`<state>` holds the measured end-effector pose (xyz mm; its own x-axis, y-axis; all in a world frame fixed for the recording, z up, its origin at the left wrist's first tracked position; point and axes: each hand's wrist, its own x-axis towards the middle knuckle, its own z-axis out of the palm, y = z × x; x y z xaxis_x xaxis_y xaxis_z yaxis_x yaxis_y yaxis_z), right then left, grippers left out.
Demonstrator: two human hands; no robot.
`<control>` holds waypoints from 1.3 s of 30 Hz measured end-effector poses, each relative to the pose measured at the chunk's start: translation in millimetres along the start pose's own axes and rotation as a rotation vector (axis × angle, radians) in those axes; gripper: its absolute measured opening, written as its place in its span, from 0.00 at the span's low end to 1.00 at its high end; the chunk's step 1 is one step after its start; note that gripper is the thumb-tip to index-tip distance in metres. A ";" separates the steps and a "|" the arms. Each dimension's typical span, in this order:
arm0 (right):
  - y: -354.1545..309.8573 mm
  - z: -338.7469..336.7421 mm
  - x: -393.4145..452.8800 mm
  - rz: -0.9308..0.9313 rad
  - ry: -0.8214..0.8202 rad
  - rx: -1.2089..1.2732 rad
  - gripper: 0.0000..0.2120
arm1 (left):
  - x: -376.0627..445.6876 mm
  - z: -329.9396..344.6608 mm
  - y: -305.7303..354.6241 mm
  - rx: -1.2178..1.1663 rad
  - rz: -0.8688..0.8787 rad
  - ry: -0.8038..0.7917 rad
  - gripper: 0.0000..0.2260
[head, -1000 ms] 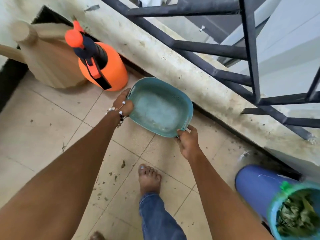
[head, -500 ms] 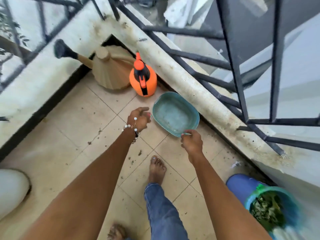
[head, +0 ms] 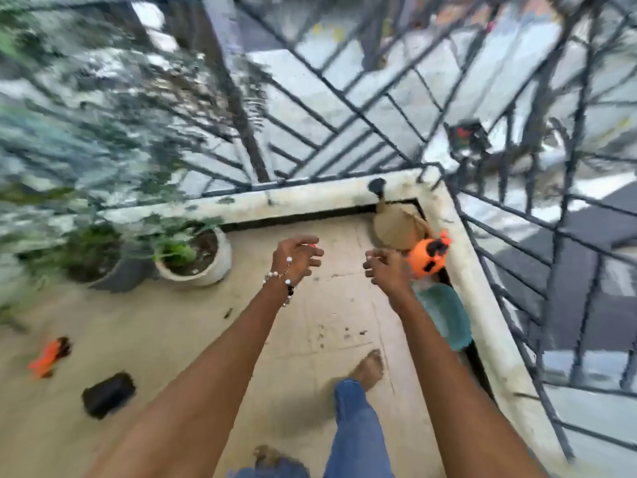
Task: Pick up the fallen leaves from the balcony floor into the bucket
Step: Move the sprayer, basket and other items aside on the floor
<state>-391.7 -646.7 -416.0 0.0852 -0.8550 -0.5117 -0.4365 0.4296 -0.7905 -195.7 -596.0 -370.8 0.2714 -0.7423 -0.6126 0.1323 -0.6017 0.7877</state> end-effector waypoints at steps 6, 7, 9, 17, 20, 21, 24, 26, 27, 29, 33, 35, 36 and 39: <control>-123.3 147.5 -126.8 -0.279 -0.207 -0.073 0.10 | -134.2 -215.3 -18.4 -0.291 0.138 0.279 0.08; -138.0 181.2 -152.0 -0.322 -0.276 -0.094 0.11 | -164.9 -253.1 -30.3 -0.301 0.194 0.405 0.07; -157.6 236.1 -195.9 -0.394 -0.373 -0.136 0.09 | -215.3 -312.4 -57.4 -0.281 0.252 0.613 0.07; -194.4 420.2 -329.9 -0.645 -0.722 -0.305 0.07 | -380.7 -456.1 -166.1 -0.465 0.165 1.172 0.08; -200.5 488.7 -366.7 -0.699 -0.866 -0.355 0.07 | -421.7 -491.0 -201.9 -0.492 0.096 1.325 0.08; -203.6 509.5 -379.6 -0.715 -0.902 -0.371 0.07 | -431.3 -501.3 -211.2 -0.503 0.069 1.370 0.09; -208.6 586.3 -421.6 -0.748 -1.002 -0.385 0.07 | -456.3 -543.2 -239.9 -0.506 0.045 1.507 0.09; -210.1 625.6 -444.3 -0.799 -1.041 -0.406 0.07 | -464.7 -565.1 -254.8 -0.527 0.026 1.578 0.09; -211.2 650.0 -459.2 -0.808 -1.084 -0.428 0.07 | -470.4 -579.9 -263.3 -0.544 0.013 1.613 0.09; -210.3 692.6 -486.1 -0.811 -1.178 -0.466 0.07 | -479.4 -605.8 -277.5 -0.588 -0.014 1.659 0.09; -206.3 774.1 -534.9 -0.877 -1.338 -0.527 0.08 | -496.2 -659.6 -296.6 -0.682 0.010 1.758 0.08; -204.2 810.2 -561.0 -0.897 -1.403 -0.581 0.08 | -506.1 -686.8 -307.2 -0.729 0.013 1.784 0.08; -200.7 824.1 -570.5 -0.892 -1.432 -0.587 0.08 | -509.5 -696.2 -313.2 -0.756 0.013 1.799 0.08; -191.1 877.6 -599.9 -0.908 -1.514 -0.643 0.07 | -522.4 -733.3 -333.3 -0.818 0.000 1.836 0.09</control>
<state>426.7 39.2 -253.4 0.9122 0.3709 -0.1741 -0.0051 -0.4147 -0.9099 317.6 208.6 -265.6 0.6670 0.7028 -0.2473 0.3083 0.0419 0.9504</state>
